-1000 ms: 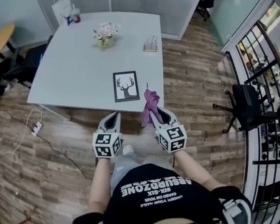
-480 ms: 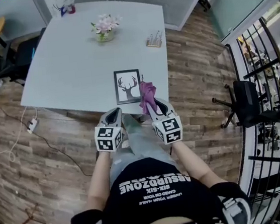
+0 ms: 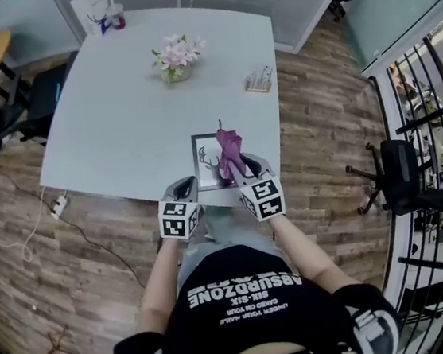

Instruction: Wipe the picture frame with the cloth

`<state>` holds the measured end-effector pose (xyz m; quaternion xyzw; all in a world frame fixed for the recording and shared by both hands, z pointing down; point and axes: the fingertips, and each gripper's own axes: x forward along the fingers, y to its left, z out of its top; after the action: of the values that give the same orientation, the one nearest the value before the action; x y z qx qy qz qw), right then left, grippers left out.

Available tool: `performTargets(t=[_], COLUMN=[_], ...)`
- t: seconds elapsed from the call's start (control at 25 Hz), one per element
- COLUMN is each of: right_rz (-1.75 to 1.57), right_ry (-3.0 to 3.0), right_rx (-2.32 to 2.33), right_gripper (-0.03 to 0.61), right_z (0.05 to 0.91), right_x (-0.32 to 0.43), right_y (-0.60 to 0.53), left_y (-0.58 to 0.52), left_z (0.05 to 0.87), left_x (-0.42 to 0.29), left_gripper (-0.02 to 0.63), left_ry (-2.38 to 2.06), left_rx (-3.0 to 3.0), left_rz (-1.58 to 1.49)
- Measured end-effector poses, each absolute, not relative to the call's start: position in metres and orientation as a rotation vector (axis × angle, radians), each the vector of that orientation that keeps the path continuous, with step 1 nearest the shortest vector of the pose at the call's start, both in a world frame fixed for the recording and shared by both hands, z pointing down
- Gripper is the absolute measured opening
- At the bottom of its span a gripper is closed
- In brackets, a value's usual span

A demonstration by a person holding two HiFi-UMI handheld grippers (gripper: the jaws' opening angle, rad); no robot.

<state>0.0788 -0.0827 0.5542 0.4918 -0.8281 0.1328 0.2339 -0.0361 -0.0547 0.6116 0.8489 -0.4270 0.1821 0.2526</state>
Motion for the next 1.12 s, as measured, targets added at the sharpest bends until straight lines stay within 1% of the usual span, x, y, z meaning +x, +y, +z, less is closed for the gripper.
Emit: performTargets(t=[0.4, 0.72, 1.12], right_rz=[0.148, 0.147, 0.171], right_ry=[-2.172, -2.121, -2.075], right_rx=[1.050, 0.908, 0.825], right_gripper=[0.110, 0.110, 0.110], right_z=[0.609, 0.653, 0.701], right_x=[0.048, 0.023, 0.009], right_y=[-0.166, -0.204, -0.212], left_y=[-0.077, -0.082, -0.087], left_z=[0.672, 0.700, 0.719], left_x=[-0.026, -0.024, -0.020], left_gripper=[0.015, 0.015, 0.015], left_ry=[-1.084, -1.024, -0.976], left_rx=[2.225, 2.169, 2.142], left_rz=[0.696, 0.780, 0.820])
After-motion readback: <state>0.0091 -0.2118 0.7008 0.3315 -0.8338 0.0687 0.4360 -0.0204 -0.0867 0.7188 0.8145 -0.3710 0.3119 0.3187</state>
